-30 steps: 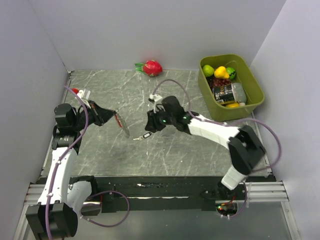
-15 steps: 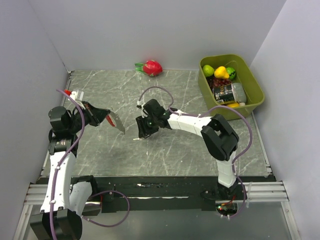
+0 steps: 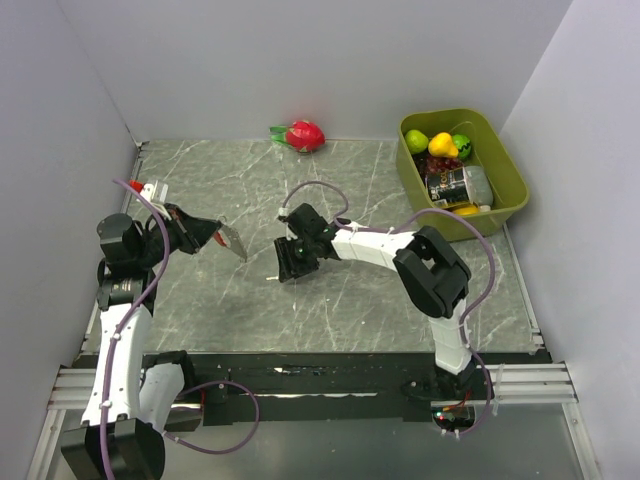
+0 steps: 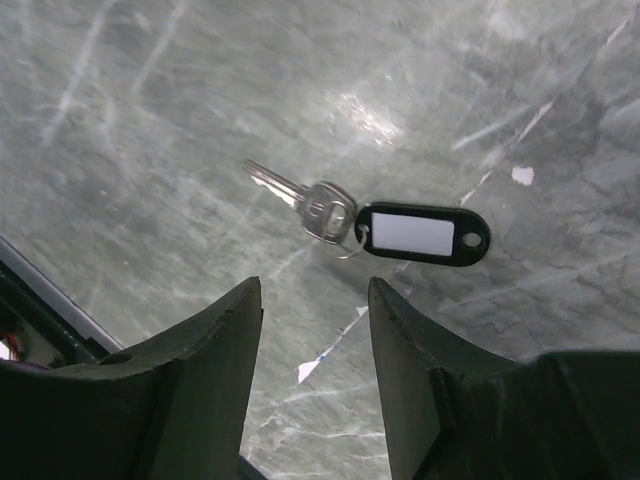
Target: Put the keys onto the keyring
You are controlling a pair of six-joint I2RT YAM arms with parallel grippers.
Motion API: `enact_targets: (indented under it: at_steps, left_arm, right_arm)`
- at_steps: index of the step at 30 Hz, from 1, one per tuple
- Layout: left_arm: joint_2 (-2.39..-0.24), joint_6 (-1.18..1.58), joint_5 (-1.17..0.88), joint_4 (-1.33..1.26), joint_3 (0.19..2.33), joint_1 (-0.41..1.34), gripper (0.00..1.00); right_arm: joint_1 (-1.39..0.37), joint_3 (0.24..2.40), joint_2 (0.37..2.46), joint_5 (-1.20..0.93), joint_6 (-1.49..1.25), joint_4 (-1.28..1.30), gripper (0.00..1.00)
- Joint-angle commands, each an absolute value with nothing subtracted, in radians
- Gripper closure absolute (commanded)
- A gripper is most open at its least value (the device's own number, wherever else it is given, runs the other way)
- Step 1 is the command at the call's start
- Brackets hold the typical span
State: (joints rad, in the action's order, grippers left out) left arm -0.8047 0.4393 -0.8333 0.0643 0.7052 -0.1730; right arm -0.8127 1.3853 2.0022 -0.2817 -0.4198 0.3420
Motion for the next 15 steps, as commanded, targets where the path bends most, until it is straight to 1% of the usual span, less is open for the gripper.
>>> enact_targets:
  at_steps: [1,11,15]
  left_arm:
    - [-0.778,0.456,-0.862,0.006,0.706,-0.178,0.99]
    - [-0.779,0.457,-0.868,0.006,0.706,-0.179,0.99]
    - [-0.781,0.457,-0.873,0.008,0.706,-0.181,0.99]
  right_arm:
    - [-0.804,1.408,2.031,-0.285,-0.454,0.354,0.46]
    - [-0.762,1.401,2.072,-0.328,-0.52,0.278,0.51]
    - [-0.753,1.439,2.1,-0.344,-0.525,0.275,0.53]
